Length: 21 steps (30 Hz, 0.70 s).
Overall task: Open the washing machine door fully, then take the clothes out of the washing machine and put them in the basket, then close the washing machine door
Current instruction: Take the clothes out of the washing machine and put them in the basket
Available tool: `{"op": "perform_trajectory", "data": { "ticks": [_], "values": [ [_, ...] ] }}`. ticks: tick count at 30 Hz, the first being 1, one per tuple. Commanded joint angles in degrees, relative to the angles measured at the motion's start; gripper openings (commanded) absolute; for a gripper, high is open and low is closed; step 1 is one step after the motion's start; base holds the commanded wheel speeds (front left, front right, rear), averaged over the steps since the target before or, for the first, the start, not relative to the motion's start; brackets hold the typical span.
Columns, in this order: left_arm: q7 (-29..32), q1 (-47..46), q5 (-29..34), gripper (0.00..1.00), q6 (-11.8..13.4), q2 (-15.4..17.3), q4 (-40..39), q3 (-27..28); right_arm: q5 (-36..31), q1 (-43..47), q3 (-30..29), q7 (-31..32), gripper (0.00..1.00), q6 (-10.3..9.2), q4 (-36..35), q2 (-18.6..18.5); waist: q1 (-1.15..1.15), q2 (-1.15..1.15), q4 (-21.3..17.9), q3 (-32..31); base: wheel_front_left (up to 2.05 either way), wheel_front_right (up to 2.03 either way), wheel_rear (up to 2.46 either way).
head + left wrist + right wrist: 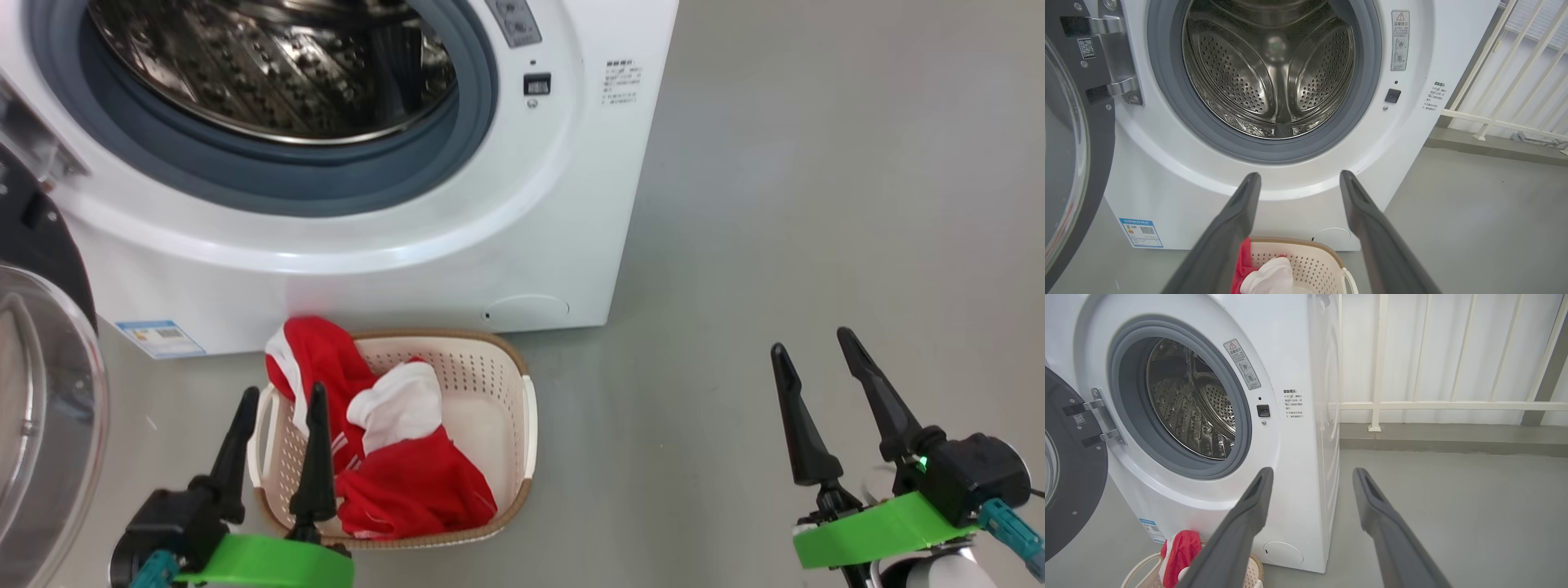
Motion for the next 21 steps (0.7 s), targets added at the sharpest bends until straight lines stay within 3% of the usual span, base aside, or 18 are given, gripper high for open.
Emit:
{"op": "perform_trajectory", "data": {
  "ticks": [1,21],
  "values": [
    [-0.45,1.22,0.99,1.00,0.91,0.65,-3.25,1.77,-0.34,0.62,0.93,-0.36,1.00,0.36,-1.48,-0.39,0.00,0.00,0.21,-2.25,0.00,0.00,0.00],
    [-0.45,11.75,2.82,1.00,3.84,0.65,-10.64,1.41,-1.65,8.00,-1.20,-0.36,1.00,0.36,-3.49,-0.39,0.00,0.00,-2.70,-9.08,0.00,0.00,0.00]
  ]
}}
